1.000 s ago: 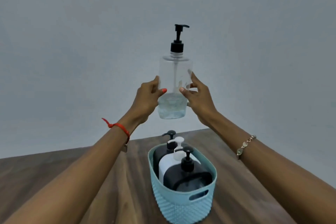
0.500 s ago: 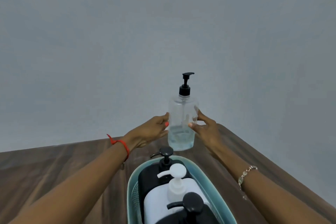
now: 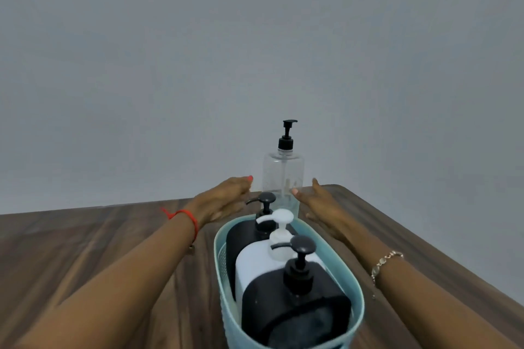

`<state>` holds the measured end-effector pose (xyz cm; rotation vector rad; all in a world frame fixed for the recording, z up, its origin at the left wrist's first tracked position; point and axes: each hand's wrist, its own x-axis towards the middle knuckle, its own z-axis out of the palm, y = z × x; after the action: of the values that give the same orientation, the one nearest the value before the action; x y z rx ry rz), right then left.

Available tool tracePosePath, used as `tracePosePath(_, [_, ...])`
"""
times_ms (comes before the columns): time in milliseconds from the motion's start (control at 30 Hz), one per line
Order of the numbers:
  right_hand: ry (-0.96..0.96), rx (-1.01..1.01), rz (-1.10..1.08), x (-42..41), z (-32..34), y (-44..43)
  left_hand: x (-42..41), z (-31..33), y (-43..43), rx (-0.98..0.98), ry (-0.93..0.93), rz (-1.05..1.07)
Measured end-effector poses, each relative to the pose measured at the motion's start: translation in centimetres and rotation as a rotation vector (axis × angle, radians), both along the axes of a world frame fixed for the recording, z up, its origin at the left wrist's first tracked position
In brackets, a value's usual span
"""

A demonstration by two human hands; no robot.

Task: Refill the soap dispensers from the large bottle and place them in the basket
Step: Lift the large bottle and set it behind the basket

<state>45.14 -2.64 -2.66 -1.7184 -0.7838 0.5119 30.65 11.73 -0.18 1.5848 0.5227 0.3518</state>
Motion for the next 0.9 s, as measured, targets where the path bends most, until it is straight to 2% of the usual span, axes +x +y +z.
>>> tracePosePath(133, [0.251, 0.060, 0.188, -3.2, 0.9, -4.9, -3.5, -0.3, -1.9, -0.049, -0.037, 0.224])
tracePosePath(233, [0.320, -0.001, 0.248, -6.0, -0.2, -8.2, -6.8, -1.0, -5.7, -0.177, 0.036, 0.204])
tracePosePath(333, [0.418, -0.054, 0.135, -9.3, -0.9, -10.4, -9.7, -1.8, -10.0, -0.328, 0.037, 0.156])
tracePosePath(433, [0.385, -0.075, -0.099, -12.2, -0.6, -11.3, -12.7, -2.5, -14.8, -0.381, -0.048, 0.252])
tracePosePath(533, [0.318, -0.054, -0.236, -15.6, -0.4, -11.8, -15.9, -2.2, -18.3, -0.297, -0.100, 0.327])
tracePosePath(633, [0.284, -0.015, -0.279, -19.9, 0.0, -12.6, -19.9, -0.9, -19.5, -0.190, -0.083, 0.373])
tracePosePath(800, [0.290, 0.050, -0.239, -26.8, 0.1, -12.3, -27.6, 0.2, -19.5, -0.067, -0.041, 0.428])
tracePosePath(900, [0.270, 0.083, -0.184, -31.4, 0.9, -11.2, -32.1, 0.7, -18.9, -0.030, -0.081, 0.464])
